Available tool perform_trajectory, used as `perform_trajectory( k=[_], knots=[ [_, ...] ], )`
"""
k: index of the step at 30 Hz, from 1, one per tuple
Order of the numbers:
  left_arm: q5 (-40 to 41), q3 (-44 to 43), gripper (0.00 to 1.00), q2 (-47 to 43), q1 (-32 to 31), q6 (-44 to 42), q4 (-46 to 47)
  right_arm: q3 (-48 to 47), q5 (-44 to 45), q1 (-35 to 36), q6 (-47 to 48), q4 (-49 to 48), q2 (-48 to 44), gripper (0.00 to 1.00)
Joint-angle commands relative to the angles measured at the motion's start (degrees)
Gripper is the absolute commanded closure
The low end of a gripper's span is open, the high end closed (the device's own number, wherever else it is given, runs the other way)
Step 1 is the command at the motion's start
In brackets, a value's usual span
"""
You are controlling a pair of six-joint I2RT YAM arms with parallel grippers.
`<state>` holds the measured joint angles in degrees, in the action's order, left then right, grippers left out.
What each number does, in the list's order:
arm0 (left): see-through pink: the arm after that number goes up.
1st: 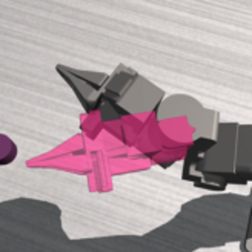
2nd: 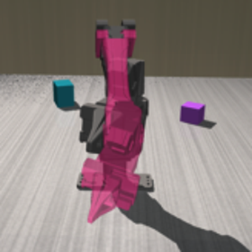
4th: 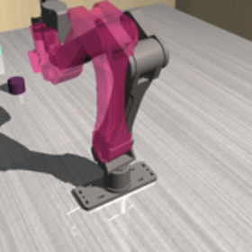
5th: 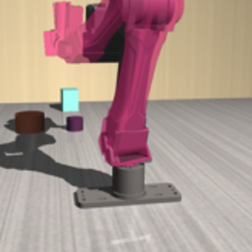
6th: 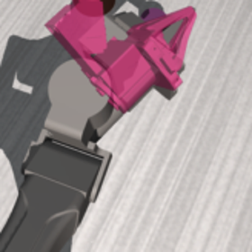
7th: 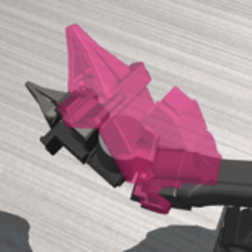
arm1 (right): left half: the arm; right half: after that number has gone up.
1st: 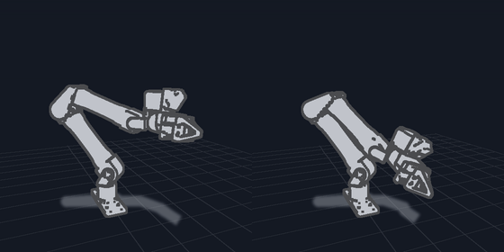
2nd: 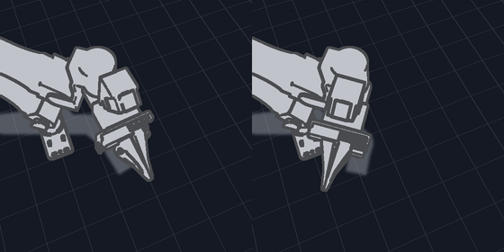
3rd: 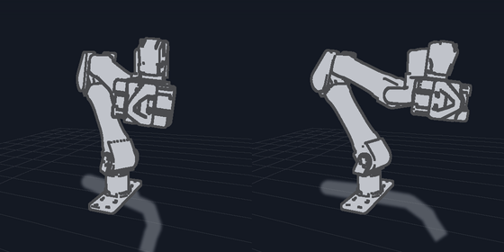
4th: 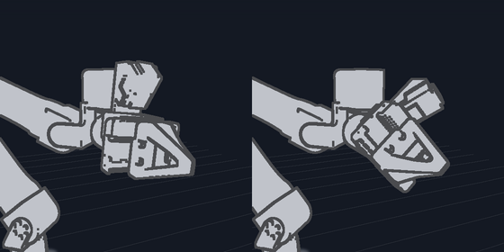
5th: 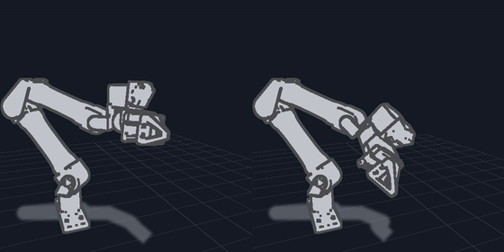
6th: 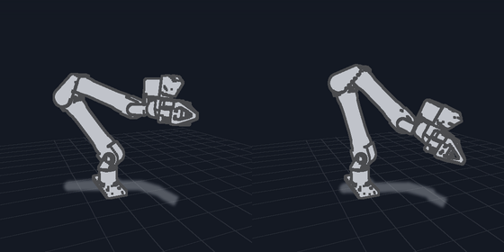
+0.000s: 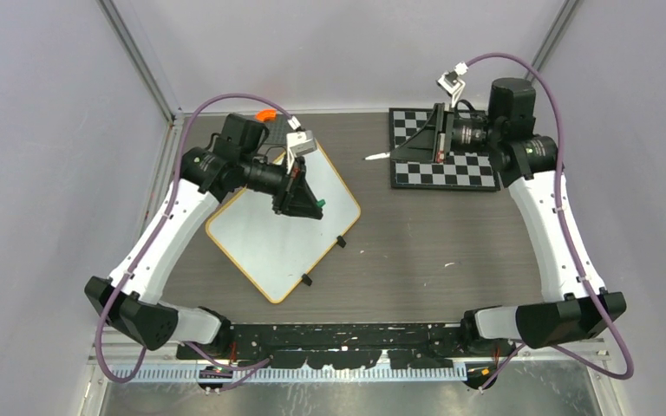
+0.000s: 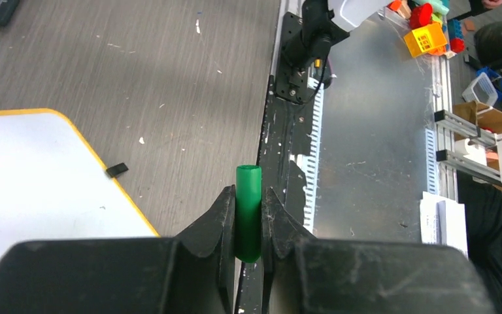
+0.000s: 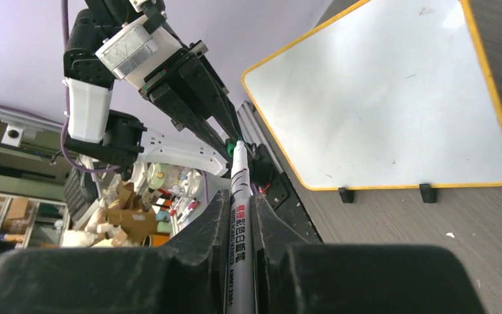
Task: Write a sentence on the whiteboard
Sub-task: Open the whiteboard marker at the center of the board, then place the pen cap at the center of the board.
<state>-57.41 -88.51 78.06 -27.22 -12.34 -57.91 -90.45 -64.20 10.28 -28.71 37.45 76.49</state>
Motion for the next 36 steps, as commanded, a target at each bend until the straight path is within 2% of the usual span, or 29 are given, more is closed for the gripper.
perform_trajectory(
  k=[1, 4, 7, 11, 16, 20, 25, 29, 36],
  knots=[
    [2.9, -1.9, 1.00, -3.3, 2.5, 2.2, 0.8, -1.1, -3.1, -1.9, -0.1, -1.7, -3.4, 1.00],
    [9.4, -5.8, 1.00, -3.0, 8.6, 4.0, -0.4, 2.0, -1.2, -2.4, 0.8, -1.7, -5.2, 1.00],
    [16.5, -10.7, 1.00, -1.0, 18.6, 4.3, -3.7, 5.9, 0.6, -2.6, 1.7, -1.6, -7.3, 1.00],
    [24.8, -15.8, 1.00, 3.4, 32.7, -0.7, -7.5, 8.6, 3.2, -2.6, 4.1, -0.3, -9.4, 1.00],
    [31.5, -13.6, 1.00, 10.4, 43.6, -7.4, -10.9, 9.2, 6.1, -2.6, 11.7, 7.6, -10.5, 1.00],
    [36.6, -2.5, 1.00, 12.4, 47.2, -9.9, -6.3, 9.6, 7.0, -2.6, 15.5, 11.5, -11.5, 1.00],
    [41.8, 7.4, 1.00, 14.3, 48.4, -11.2, 0.1, 8.3, 8.3, -2.6, 19.7, 16.6, -11.3, 1.00],
    [43.6, 12.5, 1.00, 16.7, 48.6, -11.8, 4.4, 9.3, 10.4, -2.5, 21.1, 17.4, -11.7, 1.00],
    [43.4, 16.8, 0.98, 21.5, 48.5, -12.1, 6.7, 10.8, 12.4, -2.6, 22.5, 18.8, -12.4, 1.00]
  ],
)
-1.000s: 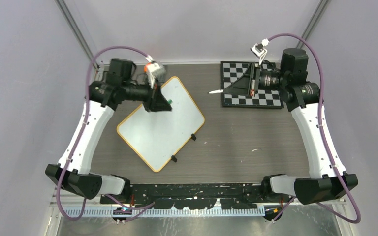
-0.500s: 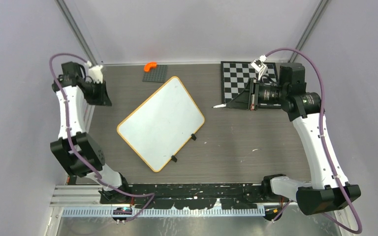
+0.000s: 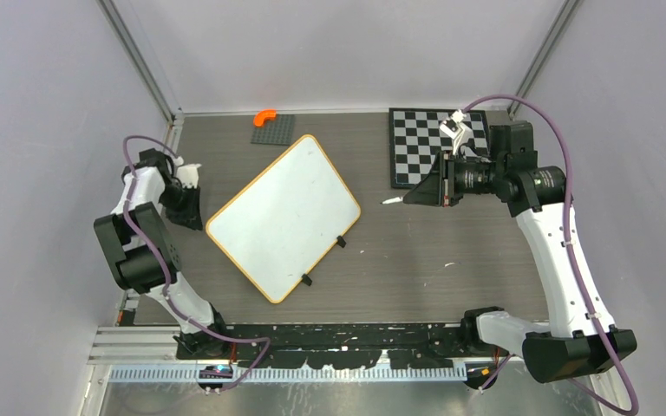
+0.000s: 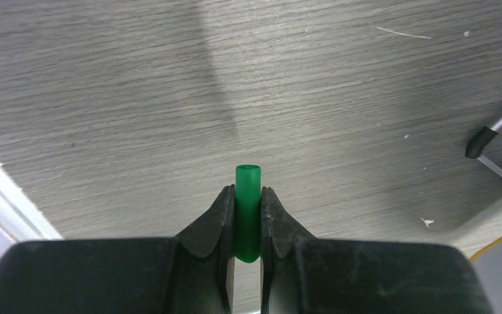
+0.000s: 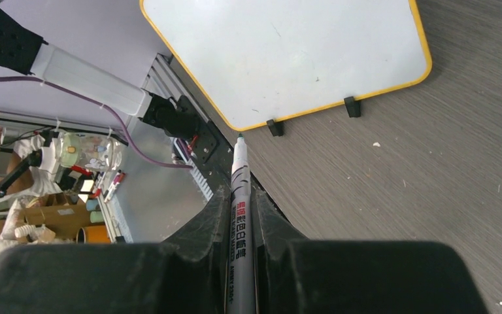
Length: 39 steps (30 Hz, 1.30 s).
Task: Write a sentence on the whiteboard
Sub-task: Place the pen cap at the center of the board.
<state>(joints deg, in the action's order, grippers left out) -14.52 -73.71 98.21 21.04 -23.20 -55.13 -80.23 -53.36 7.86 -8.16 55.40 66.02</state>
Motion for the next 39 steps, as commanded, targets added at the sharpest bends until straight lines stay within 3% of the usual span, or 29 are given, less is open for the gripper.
perform_trajectory(
  k=[1, 11, 21, 30, 39],
  knots=[
    [0.5, 2.8, 0.97, 1.7, 0.3, -1.2, 4.6, 0.5, 1.8, -0.2, 2.0, 0.9, -2.0, 1.00],
    [0.7, 7.7, 0.93, 3.5, 0.3, -2.7, 7.3, 1.0, 4.1, -0.1, 3.5, 2.0, -1.3, 1.00],
    [-0.2, 9.7, 0.77, 4.2, 0.3, -3.4, 6.9, 1.2, 3.5, -0.1, 4.8, 2.3, -1.2, 1.00],
    [-0.6, 9.0, 0.74, 4.7, 0.2, -3.8, 4.9, 2.0, 2.6, -0.1, 6.6, 2.4, -0.6, 1.00],
    [-3.3, 6.0, 0.56, 2.0, 0.3, -4.9, 0.2, 1.7, 1.5, -0.1, 6.6, 1.5, 0.7, 1.00]
  ],
)
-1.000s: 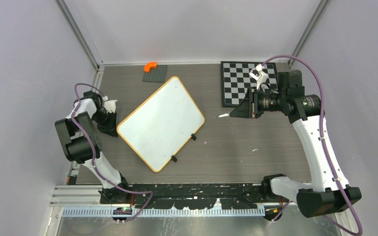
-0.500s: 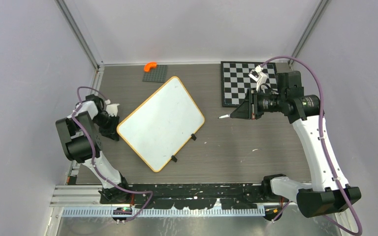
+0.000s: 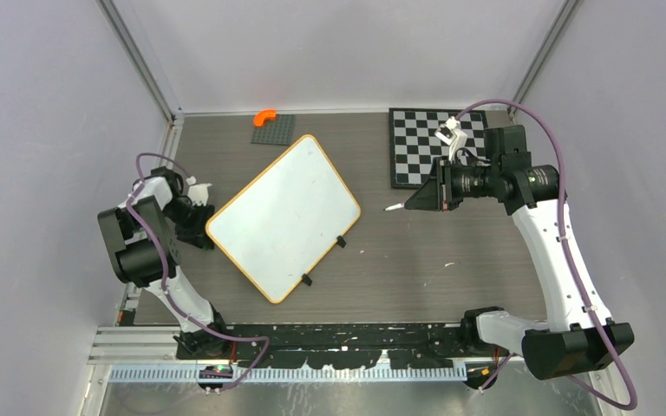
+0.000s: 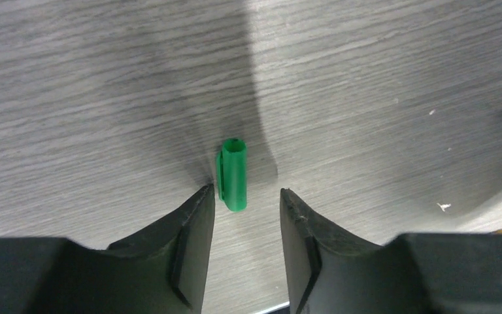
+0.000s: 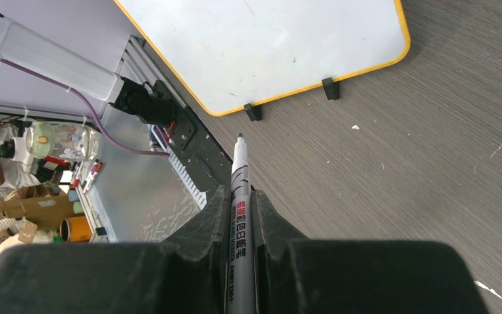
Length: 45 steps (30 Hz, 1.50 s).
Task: Write a sentence on the whiteboard
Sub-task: Place the pen cap at the center of the board, then move the whiteboard to the center of the board.
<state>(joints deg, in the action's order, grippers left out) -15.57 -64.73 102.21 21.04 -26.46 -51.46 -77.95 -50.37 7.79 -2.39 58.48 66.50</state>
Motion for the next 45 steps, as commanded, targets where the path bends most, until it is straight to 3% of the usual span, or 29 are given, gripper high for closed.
perform_trajectory(
  k=[1, 8, 17, 20, 32, 45],
  knots=[
    [-2.7, -3.8, 0.53, -2.5, 0.3, -1.7, -4.3, -0.5, -1.6, -0.1, 0.7, -1.7, 0.4, 1.00],
    [-10.3, -10.6, 0.37, -5.2, 0.3, -2.0, -9.4, -0.8, -1.7, -0.1, 0.1, -2.0, 0.9, 1.00],
    [-35.4, -14.6, 0.42, -0.4, -0.8, -5.0, -18.1, 0.1, -1.3, -0.1, 0.2, -2.1, 0.4, 1.00],
    [-40.2, -13.7, 0.43, 2.9, -1.2, -4.4, -17.8, 0.5, -1.2, -0.1, 0.3, -2.1, 0.3, 1.00],
    [-37.2, -8.5, 0.36, 10.3, -8.8, 2.5, -5.8, 0.7, -0.8, -0.1, 0.2, -1.9, 0.7, 1.00],
    [-36.8, -8.8, 0.42, 16.0, -19.6, 4.2, -2.2, 0.9, -0.6, -0.1, -0.1, -1.9, 1.7, 1.00]
  ],
)
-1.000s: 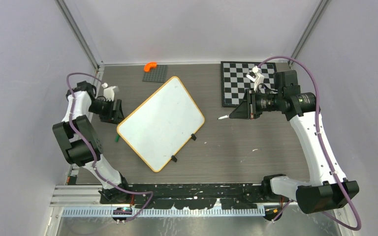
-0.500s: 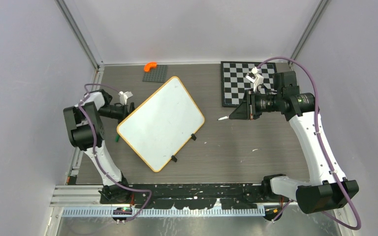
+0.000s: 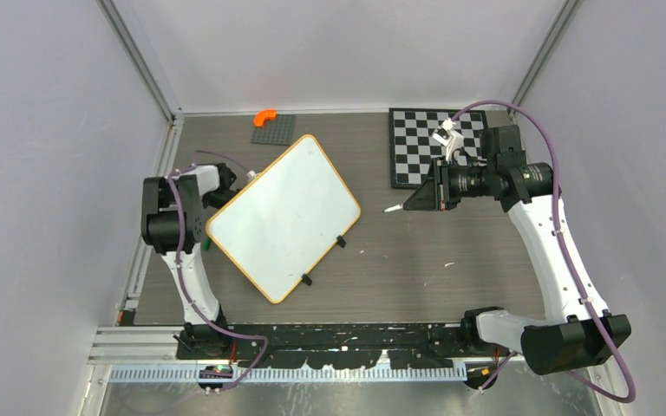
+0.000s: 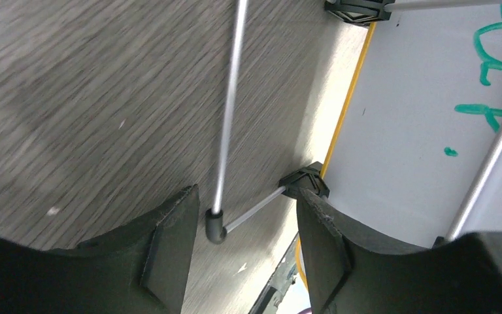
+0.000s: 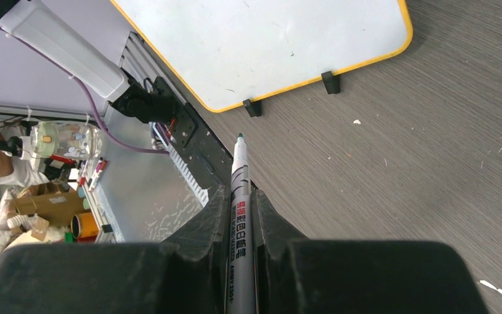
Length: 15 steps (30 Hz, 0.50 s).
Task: Write a sentence on the whiteboard
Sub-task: Move the whiteboard to the center of the board.
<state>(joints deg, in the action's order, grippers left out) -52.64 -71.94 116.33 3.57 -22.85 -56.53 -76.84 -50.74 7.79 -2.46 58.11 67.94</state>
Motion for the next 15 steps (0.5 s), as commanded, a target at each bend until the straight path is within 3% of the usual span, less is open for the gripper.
perform_trajectory(
  k=[1, 15],
  knots=[
    [0.2, -1.8, 0.42, 2.3, -2.7, 1.1, 3.3, -0.2, -0.2, -0.1, -0.1, -1.5, 0.2, 1.00],
    [0.2, -3.7, 0.48, 5.4, -13.2, 5.2, 7.4, 0.0, -0.1, -0.1, -0.5, -1.3, 0.4, 1.00]
  ],
)
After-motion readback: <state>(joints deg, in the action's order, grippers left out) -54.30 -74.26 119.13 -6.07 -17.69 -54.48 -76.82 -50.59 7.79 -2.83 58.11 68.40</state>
